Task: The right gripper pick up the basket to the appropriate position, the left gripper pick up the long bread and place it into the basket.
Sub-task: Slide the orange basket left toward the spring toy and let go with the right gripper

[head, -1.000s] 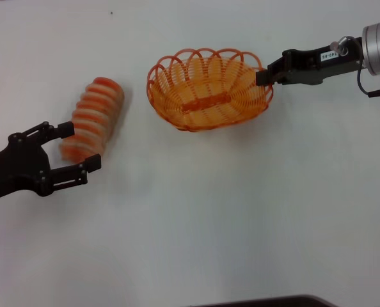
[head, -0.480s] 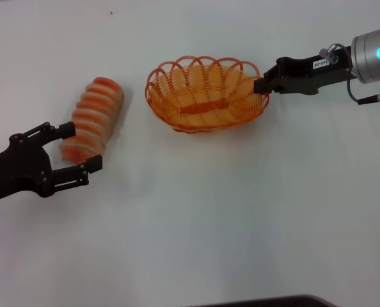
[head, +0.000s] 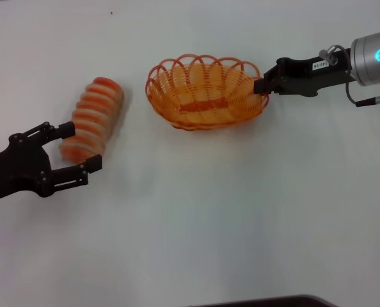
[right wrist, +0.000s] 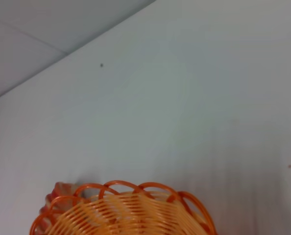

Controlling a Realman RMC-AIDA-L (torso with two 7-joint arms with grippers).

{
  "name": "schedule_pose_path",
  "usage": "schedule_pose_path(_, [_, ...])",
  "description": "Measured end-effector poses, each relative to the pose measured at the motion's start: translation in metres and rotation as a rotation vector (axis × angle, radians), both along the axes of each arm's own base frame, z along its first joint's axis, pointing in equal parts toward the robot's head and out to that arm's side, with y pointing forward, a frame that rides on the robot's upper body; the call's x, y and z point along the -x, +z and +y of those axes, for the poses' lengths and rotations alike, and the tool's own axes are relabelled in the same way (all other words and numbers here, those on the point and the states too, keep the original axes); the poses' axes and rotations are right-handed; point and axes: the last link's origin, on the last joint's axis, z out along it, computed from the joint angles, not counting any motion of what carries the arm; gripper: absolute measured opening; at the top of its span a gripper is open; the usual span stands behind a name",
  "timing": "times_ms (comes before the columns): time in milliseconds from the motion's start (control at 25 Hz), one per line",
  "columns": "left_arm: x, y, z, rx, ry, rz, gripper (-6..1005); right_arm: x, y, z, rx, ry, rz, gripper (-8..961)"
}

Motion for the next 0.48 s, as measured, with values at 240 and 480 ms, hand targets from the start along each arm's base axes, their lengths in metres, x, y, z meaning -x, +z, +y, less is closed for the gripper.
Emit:
schedule_pose_path(240, [-0.0004,0.0005,0.0009,0.000,-0.003,0.001,903,-0.0034,-0.0006,-0.0014,-0.012,-0.029,0.009,76])
schedule_pose_path(480, [-0.0009,0.0007,0.0012,0.000,-0.005,0.001,903,-0.0044,-0.0013,-0.0016,-0.019,-0.034,0.010,78])
